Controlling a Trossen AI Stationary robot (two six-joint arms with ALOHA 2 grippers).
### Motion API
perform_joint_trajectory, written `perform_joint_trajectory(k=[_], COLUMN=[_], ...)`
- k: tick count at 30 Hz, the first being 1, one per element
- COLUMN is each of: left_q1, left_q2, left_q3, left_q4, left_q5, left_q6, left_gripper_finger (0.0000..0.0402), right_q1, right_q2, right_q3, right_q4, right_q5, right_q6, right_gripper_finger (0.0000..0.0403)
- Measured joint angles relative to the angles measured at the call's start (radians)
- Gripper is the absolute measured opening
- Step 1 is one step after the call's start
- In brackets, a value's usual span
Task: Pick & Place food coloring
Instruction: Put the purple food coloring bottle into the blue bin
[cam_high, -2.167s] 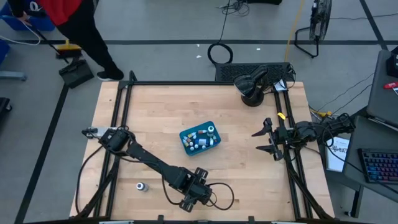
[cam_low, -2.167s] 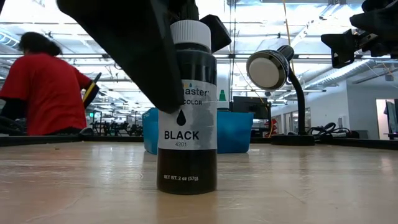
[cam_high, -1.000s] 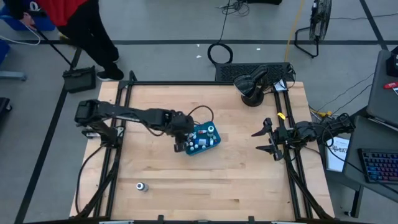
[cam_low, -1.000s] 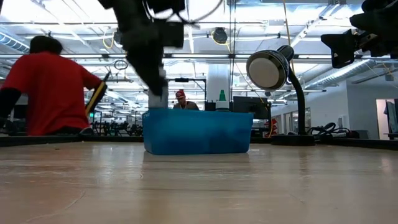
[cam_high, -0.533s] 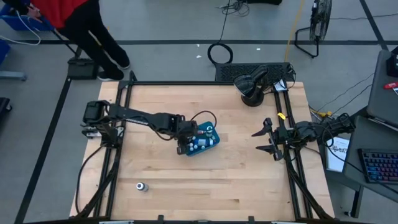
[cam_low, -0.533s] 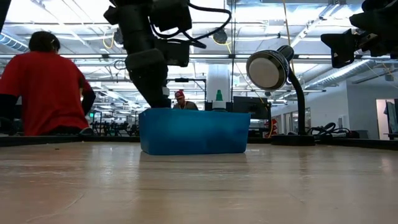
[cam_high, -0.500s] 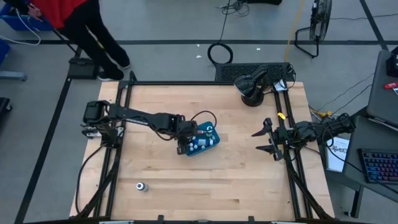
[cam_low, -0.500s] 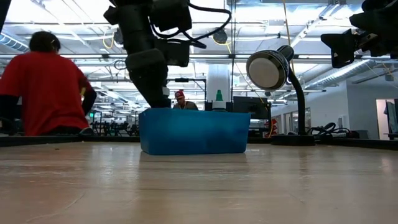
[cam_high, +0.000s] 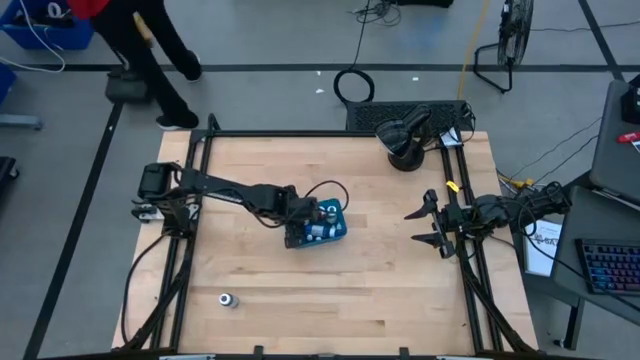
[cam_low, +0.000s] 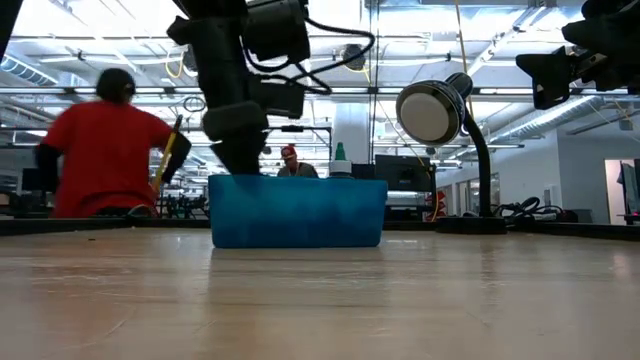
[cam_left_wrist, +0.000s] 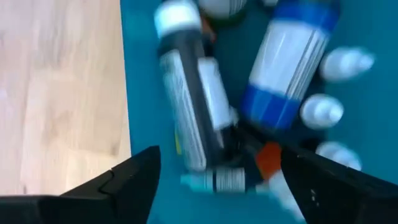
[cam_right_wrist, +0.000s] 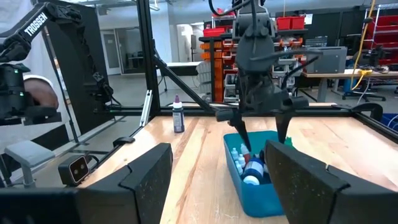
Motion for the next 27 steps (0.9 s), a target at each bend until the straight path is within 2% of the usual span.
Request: perform_joint_trajectory(k=[5,9,13,15,19,27], left_q1=[0.001,-0.006,-0.050,-0.097,-0.242,-0.535], left_q2=[-0.041,-0.110,-0.183,-0.217,-0.262,-0.280], left_q3=[0.043,0.129,0.212,0.215,0.186,0.070], left_q4=[-0.038,-0.193,-0.411,-0.489,-0.625,-0.574], left_q5=[-0.004,0.002,0.136,0.180,0.159,0.153], left_q6=[-0.016,-0.063,-0.219,-0.316,-0.516,-0.946], left_gripper_finger=[0.0340,0.0338,0.0336,0.0339,0.0341,0.0329], right_q1=[0.000,0.000,0.000,0.000,0.000,0.000], right_q2=[0.000,0.000,0.000,0.000,0.000,0.000], right_q3=[0.000,0.000,0.000,0.000,0.000,0.000], right_q4=[0.000,0.001,0.000,0.000,0.000,0.000], right_q5=[0.000,0.000,0.000,0.000,0.000,0.000], right_q6=[0.000,0.000,0.000,0.000,0.000,0.000], right_gripper_finger=[0.0245,0.0246,0.0243,0.0243,0.0245,0.0243])
